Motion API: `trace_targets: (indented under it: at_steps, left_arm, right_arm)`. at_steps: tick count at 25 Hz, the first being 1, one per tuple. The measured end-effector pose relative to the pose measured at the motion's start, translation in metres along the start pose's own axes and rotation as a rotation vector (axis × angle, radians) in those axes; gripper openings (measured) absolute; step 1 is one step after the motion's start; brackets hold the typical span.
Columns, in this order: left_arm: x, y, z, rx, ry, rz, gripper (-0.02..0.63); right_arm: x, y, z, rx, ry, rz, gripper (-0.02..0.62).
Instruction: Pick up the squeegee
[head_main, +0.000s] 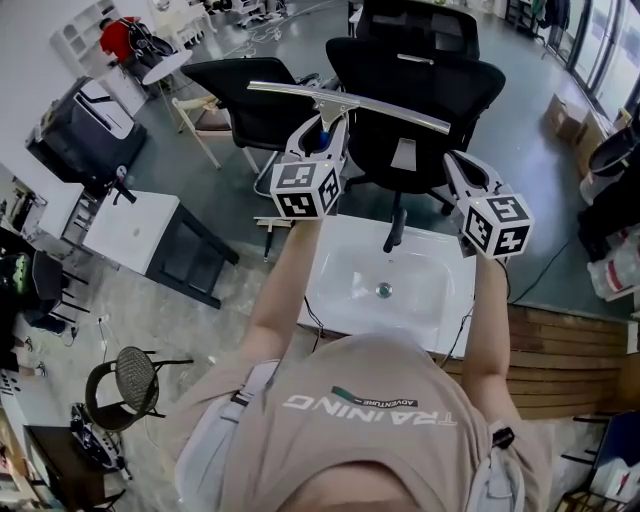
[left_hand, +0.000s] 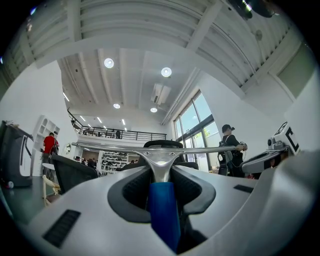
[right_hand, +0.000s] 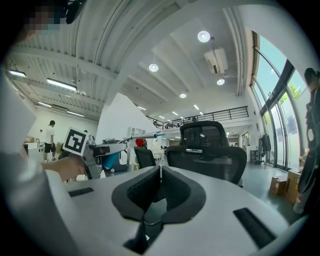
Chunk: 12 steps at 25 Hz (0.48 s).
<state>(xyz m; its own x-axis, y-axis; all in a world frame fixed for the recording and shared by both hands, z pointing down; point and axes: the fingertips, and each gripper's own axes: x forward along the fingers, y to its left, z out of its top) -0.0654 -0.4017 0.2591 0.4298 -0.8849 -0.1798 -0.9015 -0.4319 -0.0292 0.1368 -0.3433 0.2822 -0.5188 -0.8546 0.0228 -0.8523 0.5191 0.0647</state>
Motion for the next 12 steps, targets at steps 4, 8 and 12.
trace_targets:
  at_steps: [4,8,12]
  left_arm:
    - [-0.0017,-0.0018,0.0019,0.015,0.001,0.002,0.121]
    - [-0.0059,-0.0006,0.001,0.027,0.008,0.009,0.121]
    - [-0.0086,0.0028,0.0008,0.035,0.019,0.016,0.121]
  right_arm:
    - [0.0017,0.0021,0.0019,-0.017,-0.006,0.008,0.037]
    - [0.0027,0.0057,-0.0053,-0.041,0.011,0.016,0.037]
    - [0.006,0.0072,-0.0045,-0.023,0.004,0.029,0.036]
